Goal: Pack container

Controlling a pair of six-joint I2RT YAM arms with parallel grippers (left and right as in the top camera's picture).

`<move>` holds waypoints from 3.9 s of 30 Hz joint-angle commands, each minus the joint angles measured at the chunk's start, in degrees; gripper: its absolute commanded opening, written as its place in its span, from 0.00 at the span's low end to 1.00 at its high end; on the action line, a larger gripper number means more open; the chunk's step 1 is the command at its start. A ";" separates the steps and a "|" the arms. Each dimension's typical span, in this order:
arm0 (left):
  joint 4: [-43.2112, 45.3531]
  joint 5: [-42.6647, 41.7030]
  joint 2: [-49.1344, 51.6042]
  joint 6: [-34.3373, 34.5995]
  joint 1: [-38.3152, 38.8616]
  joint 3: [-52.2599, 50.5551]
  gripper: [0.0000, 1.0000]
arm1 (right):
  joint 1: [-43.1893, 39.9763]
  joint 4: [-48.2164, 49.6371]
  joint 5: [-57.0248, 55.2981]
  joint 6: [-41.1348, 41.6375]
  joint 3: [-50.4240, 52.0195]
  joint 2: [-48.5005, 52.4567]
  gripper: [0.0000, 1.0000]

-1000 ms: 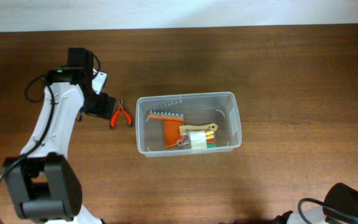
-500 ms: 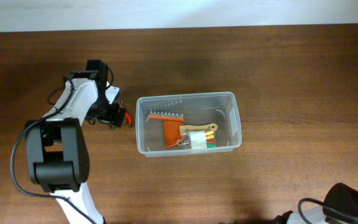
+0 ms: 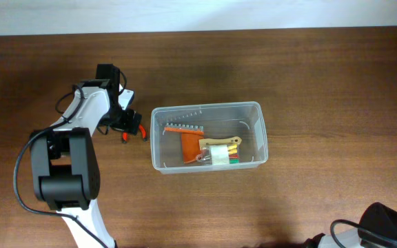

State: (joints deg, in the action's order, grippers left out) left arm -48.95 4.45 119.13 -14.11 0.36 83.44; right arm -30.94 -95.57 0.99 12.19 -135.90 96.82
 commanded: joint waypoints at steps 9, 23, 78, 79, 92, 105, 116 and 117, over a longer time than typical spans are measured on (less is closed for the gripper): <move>0.72 -0.83 3.43 -0.92 0.13 -0.17 0.95 | -0.22 0.39 0.33 0.11 -0.02 0.20 0.99; -0.13 -0.83 3.43 -0.50 0.13 -0.17 0.33 | -0.22 0.37 0.33 0.11 -0.02 0.20 0.99; -21.57 -14.58 1.20 -43.87 28.24 17.90 0.03 | -0.22 0.39 0.33 0.11 -0.02 0.20 0.99; -21.53 -13.97 1.97 -43.87 28.24 17.90 0.05 | -0.22 0.39 0.33 0.11 -0.02 0.20 0.99; -21.35 -12.09 6.23 -43.82 27.98 17.90 0.40 | -0.22 0.39 0.33 0.11 -0.02 0.20 0.99; -21.00 -0.98 -4.81 -29.99 27.10 23.34 0.77 | 7.58 4.61 17.38 -20.68 -0.02 0.31 0.99; -2.45 1.01 -14.82 -7.21 11.96 23.82 0.99 | 26.29 22.36 9.07 -24.17 -0.02 8.63 0.99; 0.79 0.96 -14.78 -6.45 10.47 23.80 0.99 | 27.12 25.00 9.07 -24.20 -0.02 9.44 0.99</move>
State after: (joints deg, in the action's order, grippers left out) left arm -51.79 4.84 103.59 -29.43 13.85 107.11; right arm -6.00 -73.23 11.49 -10.76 -135.90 103.63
